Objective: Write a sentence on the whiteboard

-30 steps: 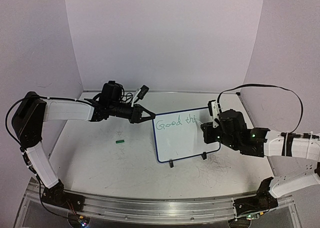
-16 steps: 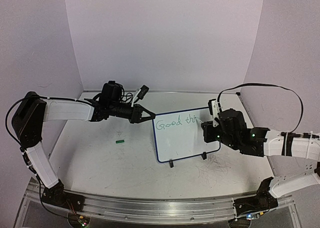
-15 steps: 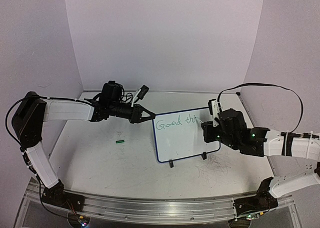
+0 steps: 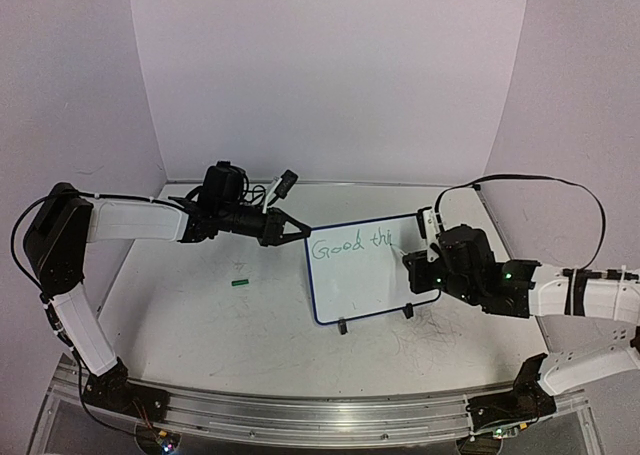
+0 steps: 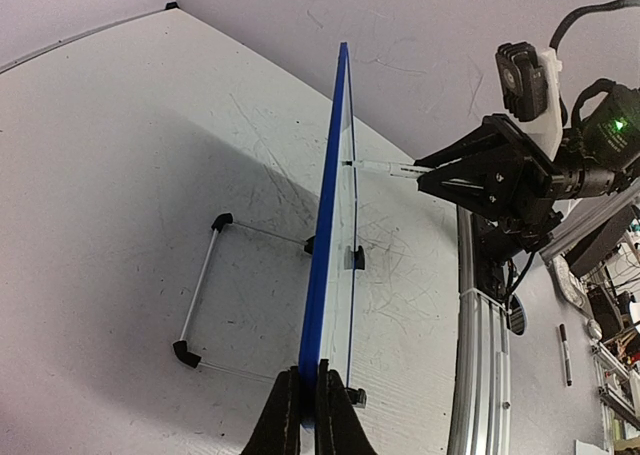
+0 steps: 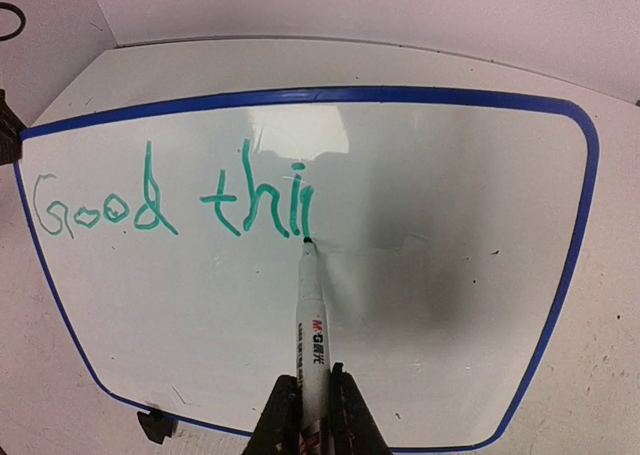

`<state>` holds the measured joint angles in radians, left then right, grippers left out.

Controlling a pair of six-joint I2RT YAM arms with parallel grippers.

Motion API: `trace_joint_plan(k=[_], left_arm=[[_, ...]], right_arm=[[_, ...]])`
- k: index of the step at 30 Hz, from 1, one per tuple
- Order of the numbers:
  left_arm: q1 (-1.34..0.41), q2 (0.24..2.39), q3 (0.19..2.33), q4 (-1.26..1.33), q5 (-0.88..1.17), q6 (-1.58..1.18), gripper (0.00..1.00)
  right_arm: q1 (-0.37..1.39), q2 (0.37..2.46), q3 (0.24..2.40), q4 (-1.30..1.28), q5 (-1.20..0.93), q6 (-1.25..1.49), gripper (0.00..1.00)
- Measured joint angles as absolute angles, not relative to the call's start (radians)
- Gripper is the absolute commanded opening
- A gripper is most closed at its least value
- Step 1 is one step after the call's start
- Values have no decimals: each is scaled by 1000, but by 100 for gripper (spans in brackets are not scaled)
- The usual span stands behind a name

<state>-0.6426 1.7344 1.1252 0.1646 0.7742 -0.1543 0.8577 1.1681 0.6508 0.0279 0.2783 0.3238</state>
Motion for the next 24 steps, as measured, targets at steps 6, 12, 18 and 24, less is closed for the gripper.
trace_joint_plan(k=[6,12,18,24], left_arm=[[-643,1734,1125,165,774,-154,0],[-643,1734,1125,165,772,-155,0],[-643,1734,1125,164,772,-155,0],[-643,1734,1125,164,772,-155,0]], right_arm=[[858,1167,649,29,279,323,0],[858,1185,651,44,287,319,0],[858,1195,666,56,302,315,0],[853,1196,678,61,321,306,0]])
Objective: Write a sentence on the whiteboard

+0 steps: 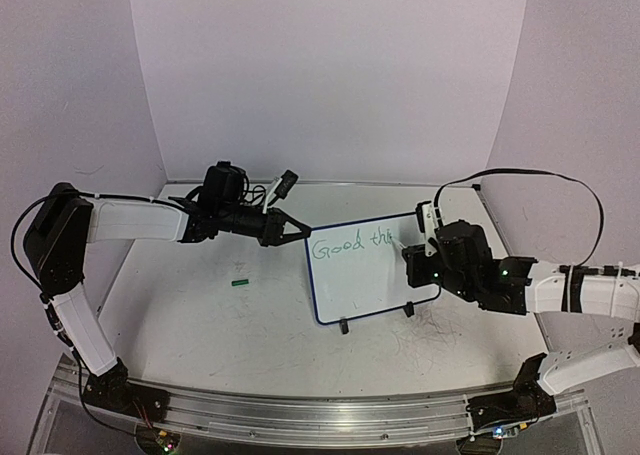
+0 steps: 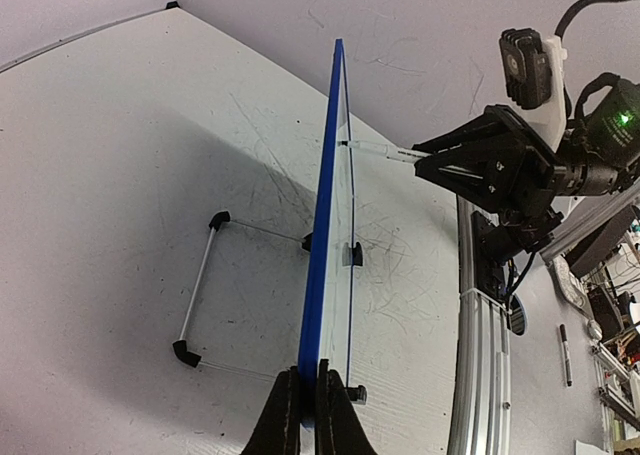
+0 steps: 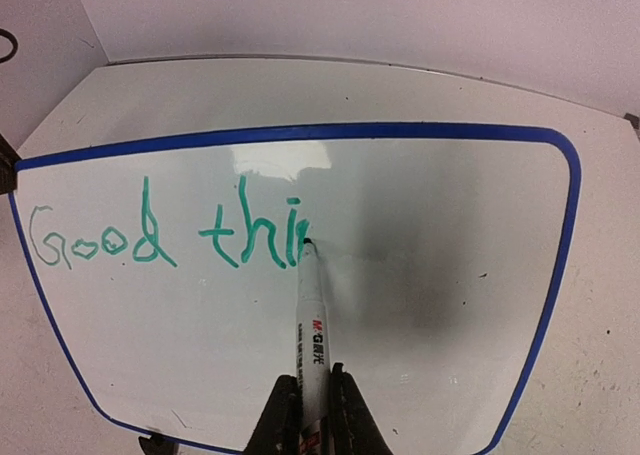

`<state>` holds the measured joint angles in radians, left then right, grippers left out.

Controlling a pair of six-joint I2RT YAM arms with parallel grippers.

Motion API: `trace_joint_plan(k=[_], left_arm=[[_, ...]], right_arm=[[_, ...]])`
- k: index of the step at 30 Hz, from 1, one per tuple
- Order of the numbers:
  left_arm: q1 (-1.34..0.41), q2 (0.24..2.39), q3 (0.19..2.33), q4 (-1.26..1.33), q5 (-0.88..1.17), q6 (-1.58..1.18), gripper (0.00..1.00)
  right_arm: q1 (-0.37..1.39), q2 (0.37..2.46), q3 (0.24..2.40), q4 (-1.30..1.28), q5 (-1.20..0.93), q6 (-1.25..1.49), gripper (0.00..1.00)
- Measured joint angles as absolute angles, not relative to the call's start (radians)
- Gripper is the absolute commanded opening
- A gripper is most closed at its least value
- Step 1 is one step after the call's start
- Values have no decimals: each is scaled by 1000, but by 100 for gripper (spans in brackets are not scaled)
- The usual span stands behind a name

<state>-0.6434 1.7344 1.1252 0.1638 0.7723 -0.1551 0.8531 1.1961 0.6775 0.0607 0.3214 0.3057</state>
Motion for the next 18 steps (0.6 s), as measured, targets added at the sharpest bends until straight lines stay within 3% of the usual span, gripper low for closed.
trace_joint_plan(k=[18], left_arm=[[-643,1734,1125,163,772,-155,0]], right_arm=[[845,1195,683,57,338,312,0]])
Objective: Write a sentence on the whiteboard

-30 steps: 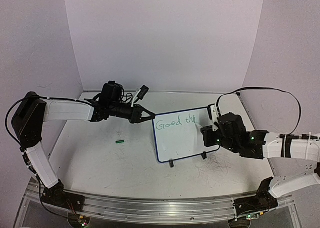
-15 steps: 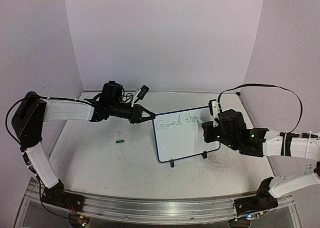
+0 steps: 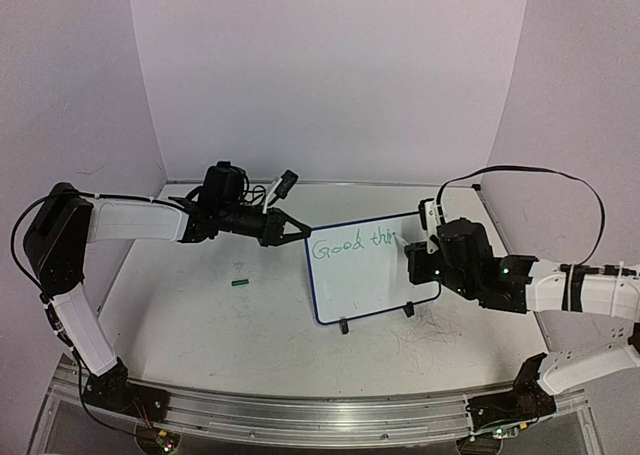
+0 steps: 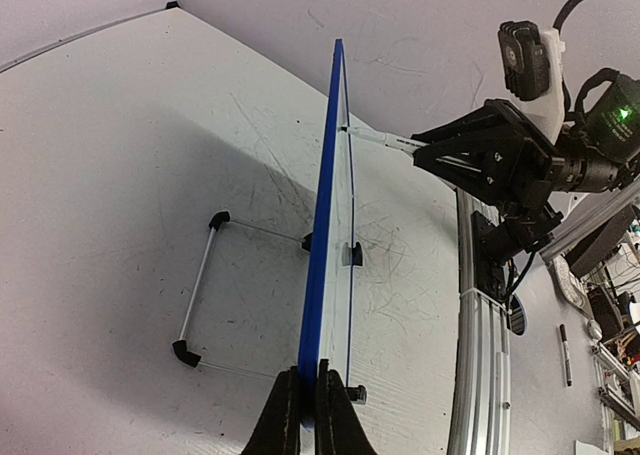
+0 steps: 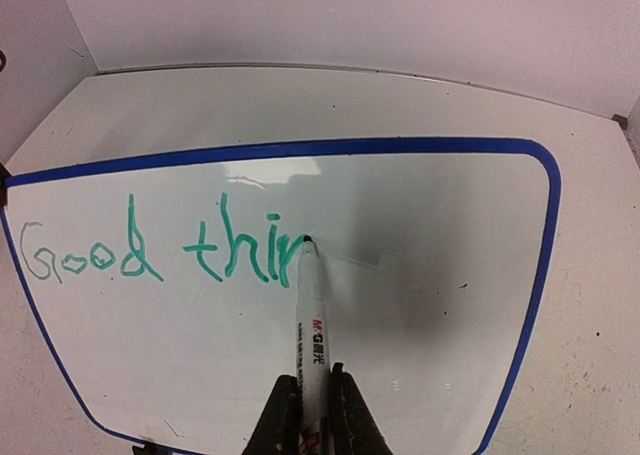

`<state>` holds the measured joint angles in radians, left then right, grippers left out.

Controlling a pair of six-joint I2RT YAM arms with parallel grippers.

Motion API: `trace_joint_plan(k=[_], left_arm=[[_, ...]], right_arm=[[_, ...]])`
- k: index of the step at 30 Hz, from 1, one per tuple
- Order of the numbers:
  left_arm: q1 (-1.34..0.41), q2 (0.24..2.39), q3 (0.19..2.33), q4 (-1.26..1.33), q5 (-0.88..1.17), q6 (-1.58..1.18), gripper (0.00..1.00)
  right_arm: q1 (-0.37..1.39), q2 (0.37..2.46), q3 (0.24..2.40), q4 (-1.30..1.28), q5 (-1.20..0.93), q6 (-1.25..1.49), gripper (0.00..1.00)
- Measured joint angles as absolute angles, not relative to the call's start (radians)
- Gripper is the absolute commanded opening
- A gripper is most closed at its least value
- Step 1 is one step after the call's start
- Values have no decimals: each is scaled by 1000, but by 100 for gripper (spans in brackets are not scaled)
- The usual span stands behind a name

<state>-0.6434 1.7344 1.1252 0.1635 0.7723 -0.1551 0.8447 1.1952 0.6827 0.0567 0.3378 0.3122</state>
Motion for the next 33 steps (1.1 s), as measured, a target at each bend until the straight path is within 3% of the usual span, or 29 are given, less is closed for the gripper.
trace_joint_plan(k=[33], left_arm=[[-644,1732,1125,157,776,-154,0]], right_arm=[[791,1131,659,36,299,333,0]])
